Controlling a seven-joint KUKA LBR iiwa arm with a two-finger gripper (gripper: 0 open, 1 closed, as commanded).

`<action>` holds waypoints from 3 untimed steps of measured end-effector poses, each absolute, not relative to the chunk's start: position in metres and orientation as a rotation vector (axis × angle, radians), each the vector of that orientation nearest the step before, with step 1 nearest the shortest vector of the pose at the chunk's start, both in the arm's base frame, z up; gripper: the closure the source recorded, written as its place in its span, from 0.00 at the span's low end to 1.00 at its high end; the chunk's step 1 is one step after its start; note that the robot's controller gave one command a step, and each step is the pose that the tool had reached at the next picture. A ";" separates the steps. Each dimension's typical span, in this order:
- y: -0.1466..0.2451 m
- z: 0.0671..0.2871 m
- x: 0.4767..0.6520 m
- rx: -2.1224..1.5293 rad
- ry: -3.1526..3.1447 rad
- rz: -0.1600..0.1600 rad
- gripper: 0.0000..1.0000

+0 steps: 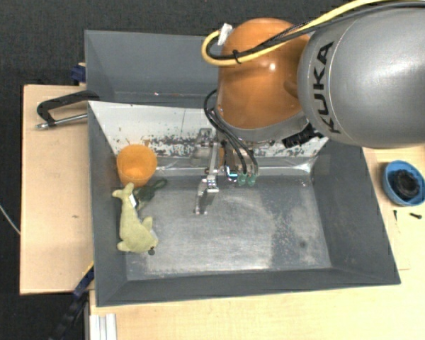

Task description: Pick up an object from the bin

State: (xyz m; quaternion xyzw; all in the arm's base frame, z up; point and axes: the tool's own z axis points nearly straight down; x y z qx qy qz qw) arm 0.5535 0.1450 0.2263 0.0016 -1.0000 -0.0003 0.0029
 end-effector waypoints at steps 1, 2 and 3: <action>0.213 0.071 0.581 0.945 -3.002 -0.002 0.00; 0.190 0.103 0.596 1.410 -2.818 0.001 0.00; 0.233 0.109 0.589 1.810 -2.576 -0.003 0.00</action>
Offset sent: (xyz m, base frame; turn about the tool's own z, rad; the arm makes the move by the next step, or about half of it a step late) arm 0.0253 0.0661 -0.1563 -0.6077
